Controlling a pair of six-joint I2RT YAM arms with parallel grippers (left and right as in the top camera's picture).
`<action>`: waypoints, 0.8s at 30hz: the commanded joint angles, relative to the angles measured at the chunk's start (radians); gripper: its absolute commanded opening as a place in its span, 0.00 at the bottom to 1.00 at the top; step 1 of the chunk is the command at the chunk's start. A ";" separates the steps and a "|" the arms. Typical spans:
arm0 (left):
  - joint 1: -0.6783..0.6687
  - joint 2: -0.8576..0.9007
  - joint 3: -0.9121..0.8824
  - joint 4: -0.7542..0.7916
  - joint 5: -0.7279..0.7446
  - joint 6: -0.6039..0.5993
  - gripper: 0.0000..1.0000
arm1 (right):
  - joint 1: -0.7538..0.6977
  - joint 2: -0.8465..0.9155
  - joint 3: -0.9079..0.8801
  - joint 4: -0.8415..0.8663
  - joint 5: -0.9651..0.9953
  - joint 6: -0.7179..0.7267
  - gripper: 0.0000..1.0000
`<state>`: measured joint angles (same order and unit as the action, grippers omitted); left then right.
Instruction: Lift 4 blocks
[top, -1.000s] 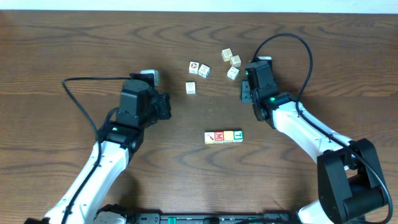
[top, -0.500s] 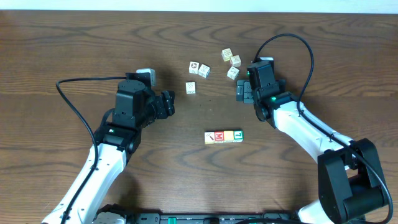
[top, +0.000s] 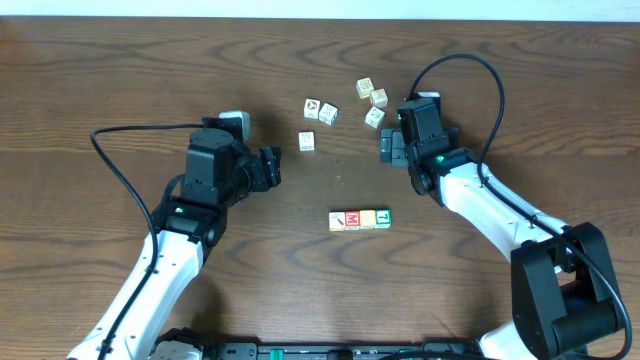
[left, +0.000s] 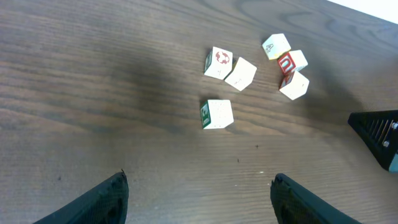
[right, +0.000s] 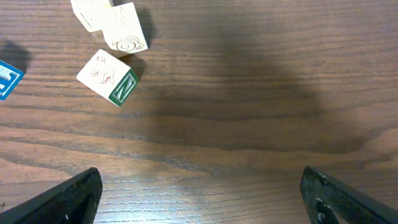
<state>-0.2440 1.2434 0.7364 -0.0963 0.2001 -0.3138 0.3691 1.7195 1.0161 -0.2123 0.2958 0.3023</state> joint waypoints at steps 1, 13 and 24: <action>0.003 -0.010 0.019 -0.001 -0.001 -0.043 0.74 | -0.003 0.001 0.006 -0.002 0.013 -0.004 0.99; 0.053 -0.019 0.019 0.087 -0.050 -0.034 0.74 | -0.003 0.001 0.006 -0.002 0.013 -0.004 0.99; 0.035 -0.183 -0.001 0.247 -0.026 0.216 0.74 | -0.003 0.001 0.006 -0.002 0.013 -0.004 0.99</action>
<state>-0.2043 1.1622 0.7372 0.1463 0.1768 -0.2302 0.3691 1.7195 1.0161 -0.2127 0.2958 0.3023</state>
